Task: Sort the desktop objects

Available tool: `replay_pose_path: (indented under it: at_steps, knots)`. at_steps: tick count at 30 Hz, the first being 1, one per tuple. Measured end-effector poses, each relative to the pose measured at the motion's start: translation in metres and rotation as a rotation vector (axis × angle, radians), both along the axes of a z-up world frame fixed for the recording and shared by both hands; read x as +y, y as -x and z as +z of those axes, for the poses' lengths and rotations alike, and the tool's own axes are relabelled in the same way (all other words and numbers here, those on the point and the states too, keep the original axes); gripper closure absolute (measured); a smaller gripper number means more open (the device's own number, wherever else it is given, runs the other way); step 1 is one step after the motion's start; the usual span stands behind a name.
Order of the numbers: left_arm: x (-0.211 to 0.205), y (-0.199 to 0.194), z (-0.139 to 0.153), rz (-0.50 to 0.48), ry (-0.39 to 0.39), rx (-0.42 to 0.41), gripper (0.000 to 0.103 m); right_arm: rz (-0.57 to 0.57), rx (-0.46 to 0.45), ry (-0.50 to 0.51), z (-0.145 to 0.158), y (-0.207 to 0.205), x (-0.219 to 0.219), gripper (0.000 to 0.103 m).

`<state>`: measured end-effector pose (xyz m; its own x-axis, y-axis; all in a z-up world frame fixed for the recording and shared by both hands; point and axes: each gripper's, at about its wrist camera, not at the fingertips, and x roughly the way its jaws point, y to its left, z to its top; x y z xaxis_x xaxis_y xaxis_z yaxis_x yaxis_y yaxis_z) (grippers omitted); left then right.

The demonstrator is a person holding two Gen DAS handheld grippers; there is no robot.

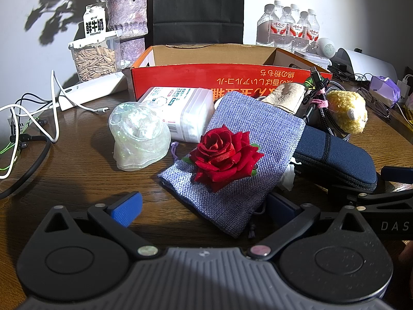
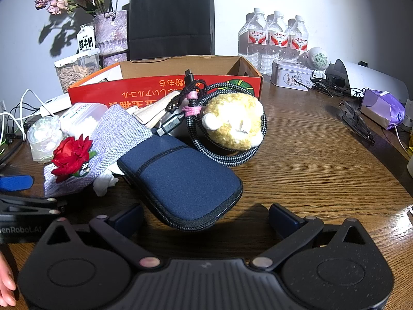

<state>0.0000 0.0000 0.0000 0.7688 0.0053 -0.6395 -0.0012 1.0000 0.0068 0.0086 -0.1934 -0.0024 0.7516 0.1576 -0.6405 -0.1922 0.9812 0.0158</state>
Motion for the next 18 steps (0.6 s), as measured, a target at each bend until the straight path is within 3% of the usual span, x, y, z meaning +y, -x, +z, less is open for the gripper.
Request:
replay_pose_path:
  at_steps: [18]
  knots:
    - [0.0001,0.0005,0.0007,0.006,-0.003,0.0,0.0,0.023,0.001,0.0,-0.0016,-0.0005,0.0016,0.0]
